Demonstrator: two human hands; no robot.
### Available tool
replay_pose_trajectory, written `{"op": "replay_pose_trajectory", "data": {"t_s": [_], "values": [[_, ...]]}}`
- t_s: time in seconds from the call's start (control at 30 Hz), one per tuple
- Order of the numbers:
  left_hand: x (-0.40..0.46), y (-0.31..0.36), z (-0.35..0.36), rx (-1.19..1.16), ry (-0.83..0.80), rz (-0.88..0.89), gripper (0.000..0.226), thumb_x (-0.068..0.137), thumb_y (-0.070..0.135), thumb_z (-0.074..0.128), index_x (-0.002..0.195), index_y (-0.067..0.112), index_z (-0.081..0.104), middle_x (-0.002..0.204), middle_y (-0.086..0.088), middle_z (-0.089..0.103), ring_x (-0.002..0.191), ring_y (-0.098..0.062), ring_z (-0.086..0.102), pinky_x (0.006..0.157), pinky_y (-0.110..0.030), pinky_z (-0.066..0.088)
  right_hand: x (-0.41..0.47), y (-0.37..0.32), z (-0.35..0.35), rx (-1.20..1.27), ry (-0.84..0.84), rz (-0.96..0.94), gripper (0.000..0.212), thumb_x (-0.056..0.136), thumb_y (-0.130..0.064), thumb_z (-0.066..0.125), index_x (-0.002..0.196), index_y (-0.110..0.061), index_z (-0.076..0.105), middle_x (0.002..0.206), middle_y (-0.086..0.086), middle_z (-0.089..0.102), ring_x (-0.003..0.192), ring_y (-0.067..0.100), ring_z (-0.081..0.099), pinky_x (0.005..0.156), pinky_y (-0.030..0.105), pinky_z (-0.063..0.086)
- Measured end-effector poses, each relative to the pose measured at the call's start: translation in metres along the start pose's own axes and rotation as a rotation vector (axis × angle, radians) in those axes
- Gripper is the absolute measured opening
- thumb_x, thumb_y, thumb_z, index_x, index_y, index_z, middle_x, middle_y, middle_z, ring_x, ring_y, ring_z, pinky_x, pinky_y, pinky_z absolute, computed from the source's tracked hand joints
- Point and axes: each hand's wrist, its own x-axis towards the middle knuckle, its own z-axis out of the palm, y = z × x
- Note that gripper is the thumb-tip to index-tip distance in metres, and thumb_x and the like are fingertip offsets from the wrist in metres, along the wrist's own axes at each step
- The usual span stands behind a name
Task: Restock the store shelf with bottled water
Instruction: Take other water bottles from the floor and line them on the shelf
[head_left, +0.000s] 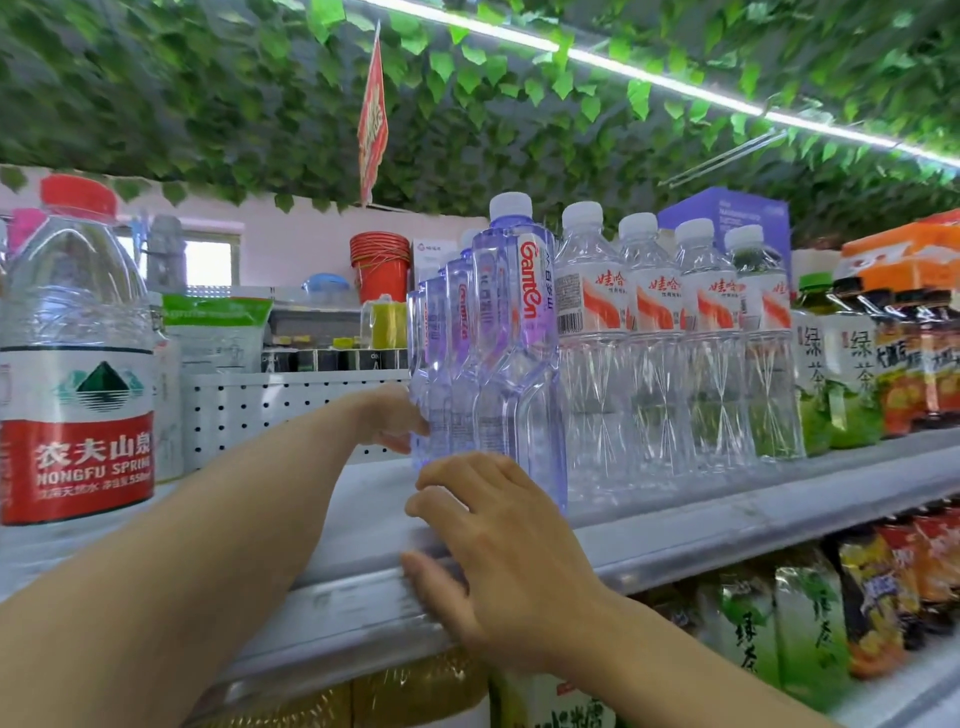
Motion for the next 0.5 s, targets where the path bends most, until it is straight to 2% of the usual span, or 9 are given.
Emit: {"op": "replay_pose_trajectory", "data": {"t_s": [0.07,0.2,0.3,0.5], "values": [[-0.003,0.001,0.001,-0.014,0.002,0.004,0.03,0.088,-0.003,0.057,0.116,0.007,0.057,0.115,-0.011,0.062,0.105,-0.026,0.061,0.092,-0.037,0.052,0.0,0.0,0.0,0.004,-0.002,0.0,0.035,0.088,-0.042,0.043,0.099,-0.013,0.059,0.106,0.002,0.057,0.097,0.021,0.05,0.086,0.034,0.036],[-0.008,0.002,0.003,-0.019,-0.018,0.02,0.022,0.089,-0.004,0.055,0.1,0.014,0.058,0.104,-0.005,0.062,0.103,-0.023,0.06,0.091,-0.033,0.05,0.0,0.001,0.001,-0.002,0.005,-0.005,0.035,0.088,-0.041,0.042,0.097,-0.012,0.06,0.104,0.003,0.057,0.095,0.021,0.051,0.086,0.033,0.035],[-0.009,0.001,0.003,-0.017,-0.002,0.032,0.029,0.088,-0.004,0.057,0.113,0.011,0.057,0.116,-0.011,0.062,0.107,-0.025,0.061,0.092,-0.034,0.051,0.0,0.001,0.0,0.0,0.0,-0.002,0.035,0.089,-0.041,0.042,0.097,-0.012,0.06,0.104,0.002,0.057,0.094,0.02,0.05,0.085,0.032,0.035],[-0.017,0.005,0.007,-0.008,0.029,0.048,0.019,0.09,-0.002,0.055,0.103,0.011,0.057,0.112,-0.014,0.062,0.107,-0.028,0.061,0.089,-0.034,0.052,-0.001,0.001,0.001,-0.004,0.007,-0.008,0.035,0.088,-0.04,0.042,0.096,-0.011,0.06,0.102,0.002,0.058,0.094,0.02,0.05,0.086,0.032,0.035]]}}
